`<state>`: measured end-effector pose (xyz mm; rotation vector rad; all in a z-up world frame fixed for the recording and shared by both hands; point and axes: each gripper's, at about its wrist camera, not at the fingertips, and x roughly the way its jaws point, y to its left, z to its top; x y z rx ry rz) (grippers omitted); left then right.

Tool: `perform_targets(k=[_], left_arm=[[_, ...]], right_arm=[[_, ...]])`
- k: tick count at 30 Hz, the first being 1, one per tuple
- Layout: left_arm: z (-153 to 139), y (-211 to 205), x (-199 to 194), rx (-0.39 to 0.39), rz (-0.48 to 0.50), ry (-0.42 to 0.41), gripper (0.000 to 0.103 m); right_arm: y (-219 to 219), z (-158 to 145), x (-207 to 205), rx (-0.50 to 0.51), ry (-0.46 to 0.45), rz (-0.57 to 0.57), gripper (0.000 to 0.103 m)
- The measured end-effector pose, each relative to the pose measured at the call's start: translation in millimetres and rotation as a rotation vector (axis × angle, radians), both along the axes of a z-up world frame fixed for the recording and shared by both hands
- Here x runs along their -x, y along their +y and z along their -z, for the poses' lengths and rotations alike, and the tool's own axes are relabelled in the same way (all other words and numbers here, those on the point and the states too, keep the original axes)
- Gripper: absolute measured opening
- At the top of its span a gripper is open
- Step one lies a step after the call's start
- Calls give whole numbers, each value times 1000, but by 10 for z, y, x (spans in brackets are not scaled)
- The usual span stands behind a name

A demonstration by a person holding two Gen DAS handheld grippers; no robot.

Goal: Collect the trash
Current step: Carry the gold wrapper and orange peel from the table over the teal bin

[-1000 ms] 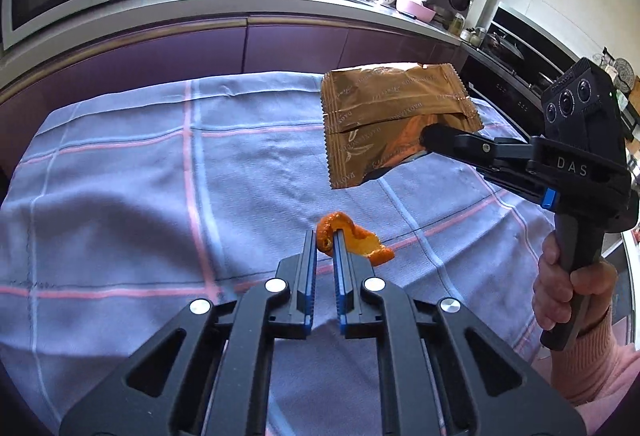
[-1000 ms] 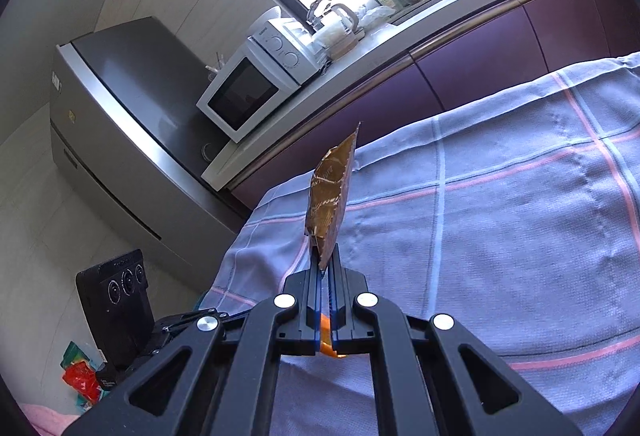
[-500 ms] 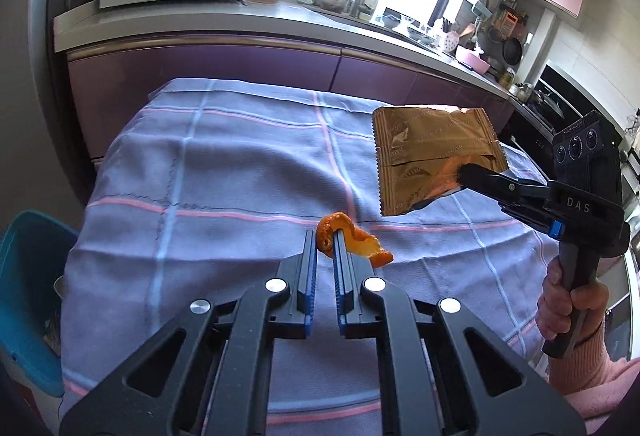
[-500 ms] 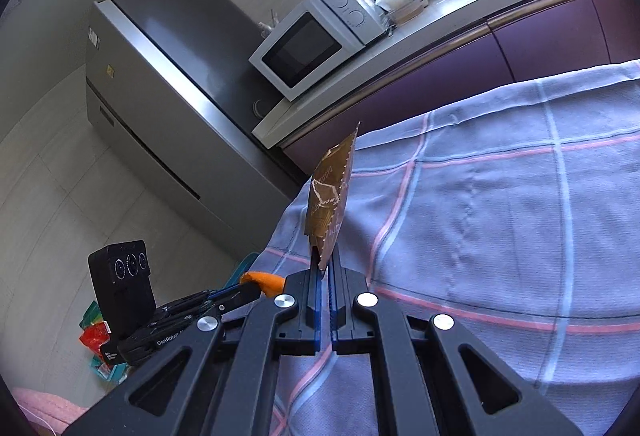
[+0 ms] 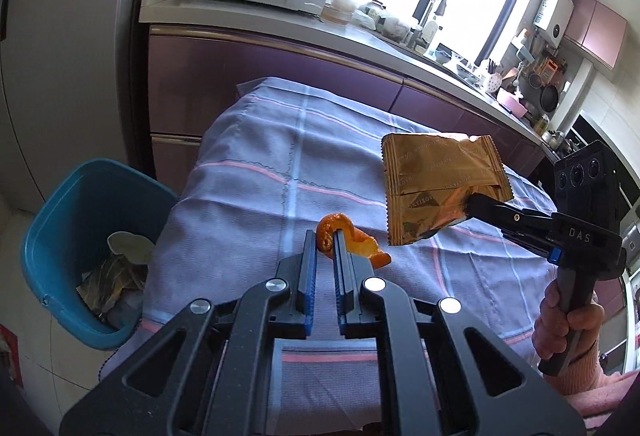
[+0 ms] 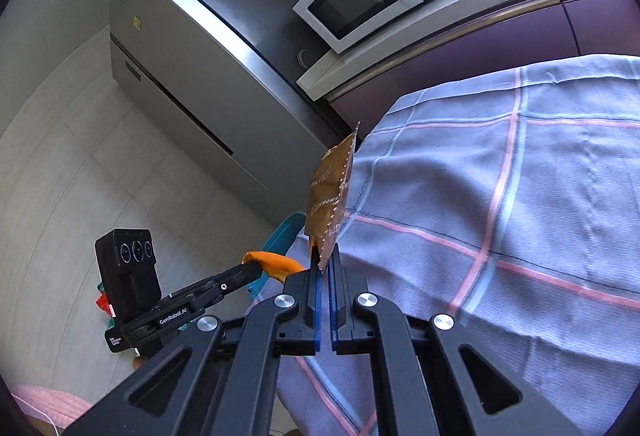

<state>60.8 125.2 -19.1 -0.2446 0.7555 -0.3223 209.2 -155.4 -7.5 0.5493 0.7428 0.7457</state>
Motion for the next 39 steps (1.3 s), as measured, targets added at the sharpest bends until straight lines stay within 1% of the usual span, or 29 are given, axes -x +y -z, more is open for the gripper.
perform_targets(k=[8,17,25,39], left_arm=[[-21,385,113,2,-82,-3,9],[-39,716,161,6,-161,-3,9],[-48,998,212,2,-237,-8,9],[-31,1283,212,-17,-313,-12,9]], right_arm=[[387,-11,-87,8,11,-79,2],[760,-24,-211,14,18,-147,2],[1000,-2,-307,20,24,-196,2],[1294,21,-422,40,34,-250,2]])
